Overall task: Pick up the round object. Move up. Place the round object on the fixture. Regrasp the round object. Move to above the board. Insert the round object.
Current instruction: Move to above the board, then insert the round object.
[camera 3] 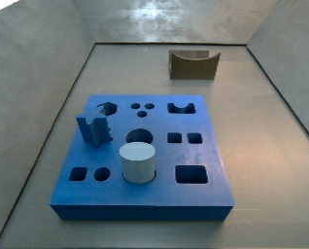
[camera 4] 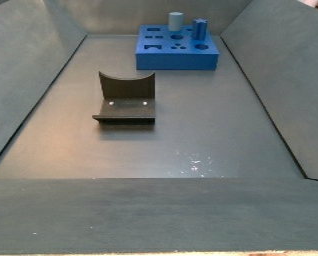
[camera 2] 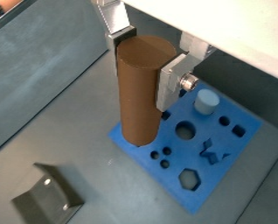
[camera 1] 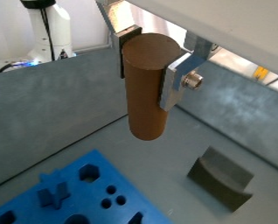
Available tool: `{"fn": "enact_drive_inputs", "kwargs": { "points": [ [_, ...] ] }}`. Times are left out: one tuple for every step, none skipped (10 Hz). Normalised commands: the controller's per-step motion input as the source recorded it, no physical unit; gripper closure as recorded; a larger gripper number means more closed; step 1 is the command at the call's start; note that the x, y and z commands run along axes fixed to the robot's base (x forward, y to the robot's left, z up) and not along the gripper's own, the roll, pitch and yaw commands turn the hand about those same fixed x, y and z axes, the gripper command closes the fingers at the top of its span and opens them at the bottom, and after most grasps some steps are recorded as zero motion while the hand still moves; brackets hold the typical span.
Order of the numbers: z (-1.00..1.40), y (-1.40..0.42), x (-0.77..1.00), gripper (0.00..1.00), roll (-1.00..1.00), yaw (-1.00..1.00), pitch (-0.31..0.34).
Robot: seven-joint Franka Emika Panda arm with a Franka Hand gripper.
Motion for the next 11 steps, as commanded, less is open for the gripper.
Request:
{"fn": "enact_drive_inputs", "kwargs": {
  "points": [
    [0.00, 0.04, -0.06, 1.00, -1.00, -0.07, -0.050],
    [0.00, 0.04, -0.05, 1.00, -1.00, -0.07, -0.060],
    [0.00, 0.04, -0.06, 1.00, -1.00, -0.05, -0.076],
    [0.00, 0.04, -0.06, 1.00, -1.00, -0.05, -0.095],
    [0.00, 0.04, -0.06, 1.00, -0.84, -0.02, -0.113],
    [0.00, 0.04, -0.06, 1.00, -0.69, -0.02, -0.119],
    [0.00, 0.03, -0.06, 1.00, -0.46, -0.01, -0.114],
    [0.00, 0.00, 0.00, 1.00, 0.02, 0.00, 0.000],
    [-0.36, 0.00, 0.00, 1.00, -0.53, -0.01, -0.106],
    [-0.73, -0.36, -0.01, 1.00, -0.33, -0.08, -0.023],
    [-0.73, -0.40, -0.04, 1.00, -0.34, -0.11, 0.000]
  ]
}}
